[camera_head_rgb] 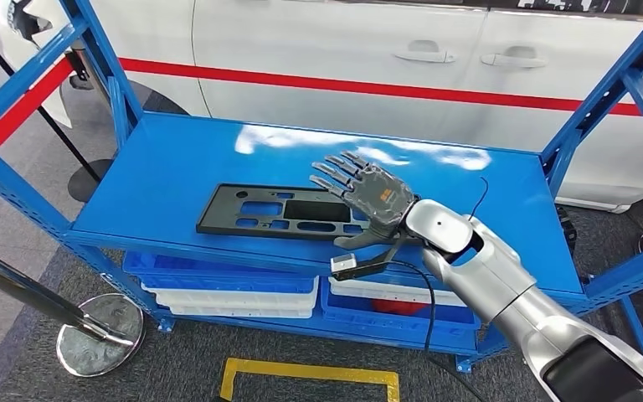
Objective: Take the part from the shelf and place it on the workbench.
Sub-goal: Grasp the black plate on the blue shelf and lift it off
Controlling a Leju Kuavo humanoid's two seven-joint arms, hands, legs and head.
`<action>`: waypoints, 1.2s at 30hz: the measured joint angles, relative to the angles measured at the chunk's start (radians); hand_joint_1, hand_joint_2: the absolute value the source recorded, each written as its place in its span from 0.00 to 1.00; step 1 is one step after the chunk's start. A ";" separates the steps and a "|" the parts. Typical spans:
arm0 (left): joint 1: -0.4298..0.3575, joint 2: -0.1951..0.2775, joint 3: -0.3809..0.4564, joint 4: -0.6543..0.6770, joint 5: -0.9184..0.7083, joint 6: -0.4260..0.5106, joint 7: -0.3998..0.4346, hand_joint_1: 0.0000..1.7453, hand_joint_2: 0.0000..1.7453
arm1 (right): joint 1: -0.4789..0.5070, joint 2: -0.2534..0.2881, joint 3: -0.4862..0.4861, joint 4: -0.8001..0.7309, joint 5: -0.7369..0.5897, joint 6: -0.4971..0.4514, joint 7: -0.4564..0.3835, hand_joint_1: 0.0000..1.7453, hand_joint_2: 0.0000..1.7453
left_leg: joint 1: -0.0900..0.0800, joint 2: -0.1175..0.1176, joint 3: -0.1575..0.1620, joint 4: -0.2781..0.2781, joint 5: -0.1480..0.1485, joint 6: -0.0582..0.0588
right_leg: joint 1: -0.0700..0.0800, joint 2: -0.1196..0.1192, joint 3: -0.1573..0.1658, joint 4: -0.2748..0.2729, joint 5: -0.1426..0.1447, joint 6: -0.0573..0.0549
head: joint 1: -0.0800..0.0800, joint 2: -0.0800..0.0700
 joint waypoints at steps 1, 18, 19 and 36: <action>0.000 0.000 0.000 0.000 0.000 0.000 0.000 0.00 0.00 | 0.000 0.007 0.002 0.011 0.000 0.000 0.000 0.00 1.00 | -0.001 0.000 0.000 0.000 -0.001 0.001 | -0.001 0.000 -0.035 0.065 -0.021 0.002 | 0.000 0.000; 0.005 0.002 0.000 0.000 -0.006 -0.003 -0.002 0.00 0.00 | -0.013 0.028 0.020 0.061 -0.011 -0.001 0.030 0.00 1.00 | 0.001 0.007 -0.135 0.298 -0.141 -0.057 | 0.001 -0.003 0.061 -0.177 0.113 -0.048 | 0.000 0.000; 0.005 0.003 0.000 0.000 -0.006 -0.003 -0.002 0.00 0.00 | -0.012 0.028 0.023 0.062 -0.005 0.000 0.036 0.00 1.00 | 0.002 0.008 -0.124 0.272 -0.116 -0.058 | 0.001 -0.002 0.063 -0.176 0.112 -0.047 | 0.000 0.000; 0.001 0.004 0.000 0.000 0.002 -0.002 -0.005 0.00 0.00 | -0.047 0.044 0.065 0.184 0.039 0.036 0.101 0.00 1.00 | 0.003 0.003 0.004 0.006 -0.006 -0.007 | -0.002 0.003 -0.012 -0.028 0.074 -0.003 | 0.000 0.000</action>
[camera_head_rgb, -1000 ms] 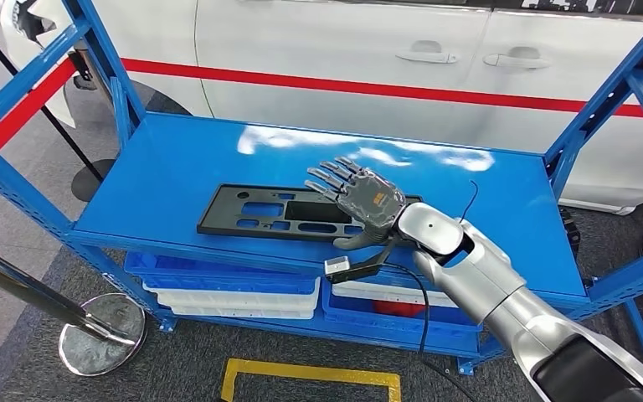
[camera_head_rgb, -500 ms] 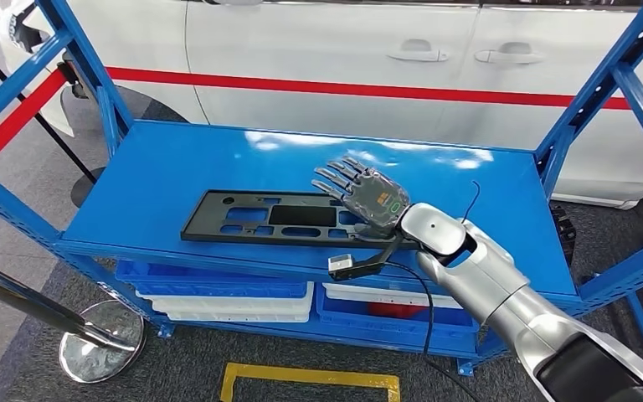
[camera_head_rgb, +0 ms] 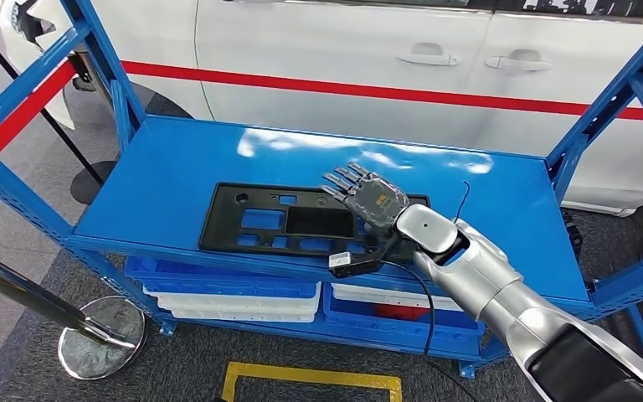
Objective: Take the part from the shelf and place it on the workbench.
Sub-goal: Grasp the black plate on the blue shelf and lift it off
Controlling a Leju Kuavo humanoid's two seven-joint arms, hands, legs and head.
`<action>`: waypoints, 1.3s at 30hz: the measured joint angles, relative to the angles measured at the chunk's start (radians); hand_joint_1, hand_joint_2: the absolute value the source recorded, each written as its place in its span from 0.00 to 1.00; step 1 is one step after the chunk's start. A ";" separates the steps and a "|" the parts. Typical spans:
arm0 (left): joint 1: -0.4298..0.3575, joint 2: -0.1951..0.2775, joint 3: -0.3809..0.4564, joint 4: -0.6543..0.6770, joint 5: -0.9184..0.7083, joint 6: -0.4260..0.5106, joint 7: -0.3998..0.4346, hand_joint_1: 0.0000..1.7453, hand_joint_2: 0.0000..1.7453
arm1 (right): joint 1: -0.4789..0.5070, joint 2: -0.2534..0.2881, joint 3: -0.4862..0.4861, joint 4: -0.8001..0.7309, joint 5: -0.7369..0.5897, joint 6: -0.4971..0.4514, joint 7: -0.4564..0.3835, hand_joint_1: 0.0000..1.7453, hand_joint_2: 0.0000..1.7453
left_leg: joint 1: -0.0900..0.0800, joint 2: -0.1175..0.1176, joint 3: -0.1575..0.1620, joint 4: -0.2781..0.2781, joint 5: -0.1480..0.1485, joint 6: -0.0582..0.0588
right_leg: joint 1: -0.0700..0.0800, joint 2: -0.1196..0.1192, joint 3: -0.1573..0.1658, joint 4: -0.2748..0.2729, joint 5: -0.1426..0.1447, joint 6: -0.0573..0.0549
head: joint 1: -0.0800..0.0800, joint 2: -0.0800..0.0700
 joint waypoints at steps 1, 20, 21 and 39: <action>0.000 0.000 0.000 0.000 0.000 0.000 -0.001 0.00 0.00 | -0.001 0.001 -0.002 0.000 -0.003 -0.008 0.000 0.00 1.00 | -0.002 -0.001 -0.001 0.003 -0.002 -0.004 | 0.003 -0.002 0.031 -0.066 0.024 -0.004 | 0.000 0.000; 0.009 0.002 0.000 0.000 0.005 0.000 -0.001 0.00 0.00 | 0.042 -0.001 -0.043 -0.181 -0.018 -0.109 -0.006 0.00 1.00 | -0.008 0.005 -0.002 0.008 -0.009 -0.023 | 0.010 0.007 0.078 -0.142 0.029 -0.023 | 0.000 0.000; 0.009 0.002 0.000 0.000 0.007 0.000 -0.001 0.00 0.00 | 0.044 -0.001 -0.044 -0.188 -0.021 -0.112 -0.007 0.00 1.00 | -0.009 0.004 -0.002 0.008 -0.009 -0.021 | 0.010 0.007 0.078 -0.143 0.029 -0.020 | 0.000 0.000; 0.014 0.002 0.000 0.000 0.020 0.000 -0.005 0.00 0.00 | 0.179 0.000 -0.064 -0.428 -0.044 -0.133 -0.042 0.00 1.00 | -0.007 0.009 0.009 0.006 -0.020 -0.026 | 0.009 0.006 0.066 -0.135 0.031 -0.026 | 0.000 0.000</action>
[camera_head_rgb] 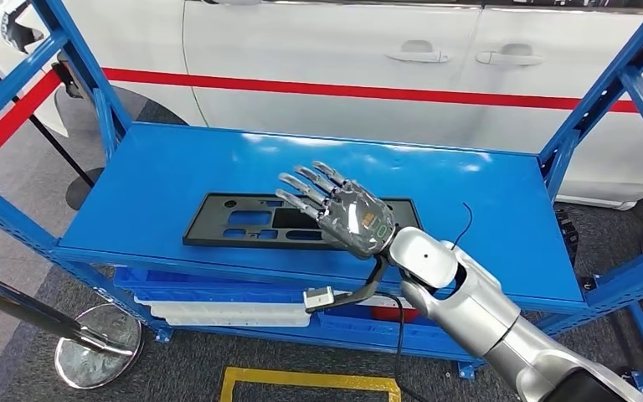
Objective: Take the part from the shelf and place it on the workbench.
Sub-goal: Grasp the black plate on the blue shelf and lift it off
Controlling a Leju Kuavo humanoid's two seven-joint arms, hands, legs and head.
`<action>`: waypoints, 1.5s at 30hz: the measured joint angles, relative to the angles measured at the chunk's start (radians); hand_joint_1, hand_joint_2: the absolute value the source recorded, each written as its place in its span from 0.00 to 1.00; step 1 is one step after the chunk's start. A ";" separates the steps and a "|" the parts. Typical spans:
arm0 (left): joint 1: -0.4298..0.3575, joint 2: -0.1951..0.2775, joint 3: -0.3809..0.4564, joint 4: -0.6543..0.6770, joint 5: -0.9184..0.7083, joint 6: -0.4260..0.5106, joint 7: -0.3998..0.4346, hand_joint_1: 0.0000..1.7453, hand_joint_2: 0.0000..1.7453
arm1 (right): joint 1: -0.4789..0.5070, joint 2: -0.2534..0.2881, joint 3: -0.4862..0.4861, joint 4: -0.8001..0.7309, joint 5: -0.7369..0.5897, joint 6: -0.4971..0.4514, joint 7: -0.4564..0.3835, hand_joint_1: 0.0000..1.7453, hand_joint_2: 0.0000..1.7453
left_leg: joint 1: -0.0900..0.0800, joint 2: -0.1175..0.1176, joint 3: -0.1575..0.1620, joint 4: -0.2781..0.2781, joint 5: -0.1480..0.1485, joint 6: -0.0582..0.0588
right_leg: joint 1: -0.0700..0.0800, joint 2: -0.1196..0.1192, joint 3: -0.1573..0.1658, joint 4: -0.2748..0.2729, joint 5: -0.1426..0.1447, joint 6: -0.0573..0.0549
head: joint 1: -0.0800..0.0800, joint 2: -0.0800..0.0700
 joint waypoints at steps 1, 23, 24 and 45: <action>0.000 0.000 0.000 0.000 0.000 0.000 0.000 0.00 0.00 | 0.007 -0.003 0.000 -0.015 0.004 0.004 0.000 0.00 1.00 | 0.000 0.000 -0.002 0.007 -0.007 -0.006 | -0.003 0.000 0.002 -0.003 0.001 -0.006 | 0.000 0.000; -0.002 0.002 -0.002 0.000 -0.021 -0.011 0.010 0.00 0.00 | 0.131 -0.015 0.002 -0.057 0.044 0.071 0.017 0.00 1.00 | 0.003 0.004 0.011 -0.013 0.007 0.031 | -0.008 0.005 -0.117 0.271 -0.119 0.032 | 0.000 0.000; -0.001 0.002 -0.002 0.000 -0.021 -0.012 0.010 0.00 0.00 | 0.132 -0.014 0.002 -0.051 0.047 0.074 0.018 0.00 1.00 | 0.003 0.003 0.012 -0.012 0.007 0.030 | -0.008 0.005 -0.094 0.224 -0.087 0.030 | 0.000 0.000; -0.008 0.002 -0.008 0.000 -0.027 -0.013 0.014 0.00 0.00 | 0.007 -0.023 0.003 0.282 -0.015 0.113 0.003 0.00 1.00 | -0.002 -0.002 0.005 -0.005 0.005 0.007 | 0.001 -0.005 0.015 -0.010 0.003 0.004 | 0.000 0.000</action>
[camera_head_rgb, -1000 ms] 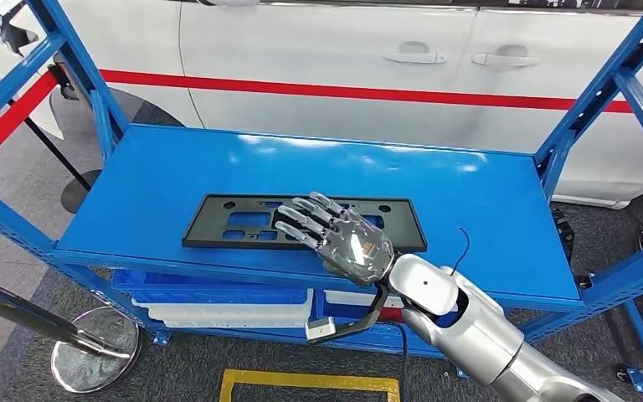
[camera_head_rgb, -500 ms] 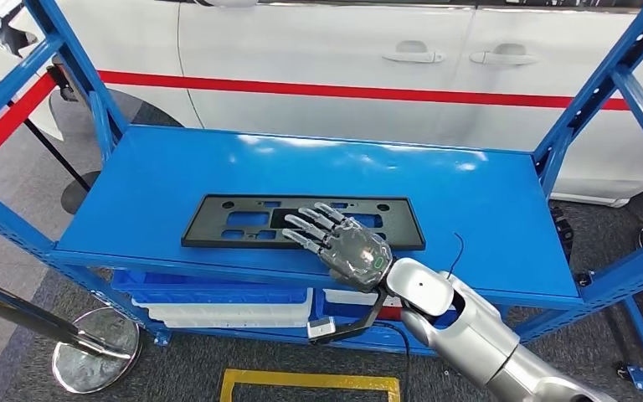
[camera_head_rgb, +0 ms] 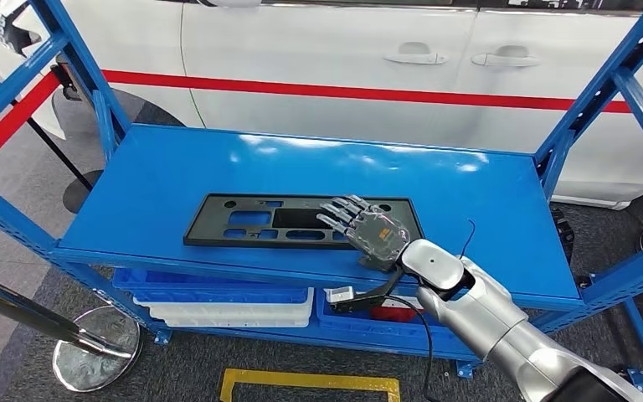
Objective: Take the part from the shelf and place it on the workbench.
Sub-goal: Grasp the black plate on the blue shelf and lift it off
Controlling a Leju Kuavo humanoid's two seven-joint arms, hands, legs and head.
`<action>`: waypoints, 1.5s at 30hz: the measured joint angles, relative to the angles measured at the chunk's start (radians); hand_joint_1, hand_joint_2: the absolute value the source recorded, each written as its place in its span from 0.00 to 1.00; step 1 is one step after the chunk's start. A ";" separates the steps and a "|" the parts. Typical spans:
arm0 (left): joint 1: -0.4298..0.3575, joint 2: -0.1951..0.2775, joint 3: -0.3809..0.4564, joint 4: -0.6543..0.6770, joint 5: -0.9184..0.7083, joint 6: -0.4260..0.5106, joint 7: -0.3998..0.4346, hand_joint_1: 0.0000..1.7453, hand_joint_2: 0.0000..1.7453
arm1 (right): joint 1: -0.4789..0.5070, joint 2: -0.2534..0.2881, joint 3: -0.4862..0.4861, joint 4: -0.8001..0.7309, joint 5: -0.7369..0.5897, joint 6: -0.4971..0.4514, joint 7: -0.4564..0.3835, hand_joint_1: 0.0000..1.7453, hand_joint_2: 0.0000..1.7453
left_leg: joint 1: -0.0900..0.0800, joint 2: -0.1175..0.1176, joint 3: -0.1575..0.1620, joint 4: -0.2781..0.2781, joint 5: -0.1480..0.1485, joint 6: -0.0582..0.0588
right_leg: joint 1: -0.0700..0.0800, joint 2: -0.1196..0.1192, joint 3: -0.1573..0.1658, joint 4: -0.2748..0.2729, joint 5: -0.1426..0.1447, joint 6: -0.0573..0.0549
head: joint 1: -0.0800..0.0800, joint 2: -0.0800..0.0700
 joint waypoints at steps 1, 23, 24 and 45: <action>0.000 0.000 0.000 0.000 0.001 0.000 0.001 0.00 0.00 | -0.006 0.000 0.000 0.012 0.001 0.000 0.002 0.00 1.00 | 0.001 0.000 0.000 -0.003 0.003 0.006 | -0.002 0.000 -0.001 0.001 -0.001 0.006 | 0.000 0.000; -0.001 -0.003 0.000 0.000 0.009 0.007 0.001 0.00 0.00 | -0.089 0.038 0.026 0.192 0.066 -0.002 0.051 0.97 1.00 | 0.004 -0.001 -0.142 0.292 -0.130 -0.029 | -0.007 -0.011 0.000 -0.003 -0.001 -0.024 | 0.000 0.000; 0.000 -0.002 0.000 0.000 0.008 0.007 0.001 0.00 0.00 | -0.090 0.038 0.026 0.194 0.066 -0.002 0.051 0.97 1.00 | 0.004 0.000 -0.137 0.281 -0.113 -0.029 | -0.007 -0.011 0.001 -0.002 -0.001 -0.024 | 0.000 0.000; -0.006 -0.004 -0.003 0.000 0.006 -0.020 -0.047 0.00 1.00 | -0.118 0.045 -0.060 -0.069 -0.450 0.199 -0.195 1.00 1.00 | -0.003 0.003 -0.010 0.007 0.004 0.004 | -0.003 -0.001 -0.011 0.016 -0.008 0.010 | 0.000 0.000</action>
